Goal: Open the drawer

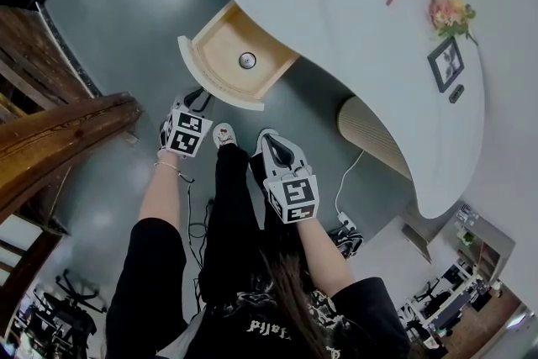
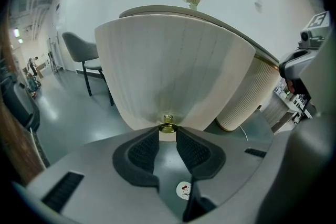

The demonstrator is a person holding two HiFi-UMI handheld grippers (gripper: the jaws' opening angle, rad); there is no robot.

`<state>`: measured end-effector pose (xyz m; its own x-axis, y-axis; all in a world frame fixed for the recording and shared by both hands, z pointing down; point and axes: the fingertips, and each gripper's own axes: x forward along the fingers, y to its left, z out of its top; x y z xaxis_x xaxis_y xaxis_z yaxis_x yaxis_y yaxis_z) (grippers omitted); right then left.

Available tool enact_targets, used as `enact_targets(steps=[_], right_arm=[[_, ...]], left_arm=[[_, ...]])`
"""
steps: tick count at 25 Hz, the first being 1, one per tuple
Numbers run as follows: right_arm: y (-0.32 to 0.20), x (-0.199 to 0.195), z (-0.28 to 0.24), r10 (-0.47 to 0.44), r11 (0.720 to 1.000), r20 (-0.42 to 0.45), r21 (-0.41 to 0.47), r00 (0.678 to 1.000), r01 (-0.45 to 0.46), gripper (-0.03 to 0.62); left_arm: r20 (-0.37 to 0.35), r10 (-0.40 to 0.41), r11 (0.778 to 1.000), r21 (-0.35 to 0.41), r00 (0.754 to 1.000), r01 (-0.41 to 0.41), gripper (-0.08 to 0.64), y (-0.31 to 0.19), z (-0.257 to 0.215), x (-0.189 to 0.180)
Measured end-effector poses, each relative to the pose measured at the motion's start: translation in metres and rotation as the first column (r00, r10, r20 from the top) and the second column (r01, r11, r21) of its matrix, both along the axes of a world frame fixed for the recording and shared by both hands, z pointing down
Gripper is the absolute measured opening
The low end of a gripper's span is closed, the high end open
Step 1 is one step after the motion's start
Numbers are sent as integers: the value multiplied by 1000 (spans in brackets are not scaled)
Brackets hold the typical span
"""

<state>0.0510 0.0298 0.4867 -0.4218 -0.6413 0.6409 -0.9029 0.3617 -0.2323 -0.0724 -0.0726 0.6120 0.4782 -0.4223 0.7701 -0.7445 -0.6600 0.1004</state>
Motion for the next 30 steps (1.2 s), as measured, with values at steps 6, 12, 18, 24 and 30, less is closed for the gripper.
enact_targets(steps=[6,12,18,24,30], right_arm=[[2,-3,-3,30,1000,11,-4,999,-30,26],[0,0,-7,67,998,20,-4,998,-67,26],[1,0,-12,73,997,19,0,997,-73,26],[4,4,-10,78,997,9,-10,997,-78,26],[4,3,-25,75,997,14,7,997,-75,26]], left_arm=[[-2,-13,1000,-1,1000,13,115,3,-1,-3],[2,-44,999,-26,999,44,112,8,-4,-5],[31,-158,984,-82,987,160,23,25,8,-29],[-86,-279,958,-99,956,270,122,21,-12,-25],[-148,-247,964,-139,958,227,193,34,-38,-7]])
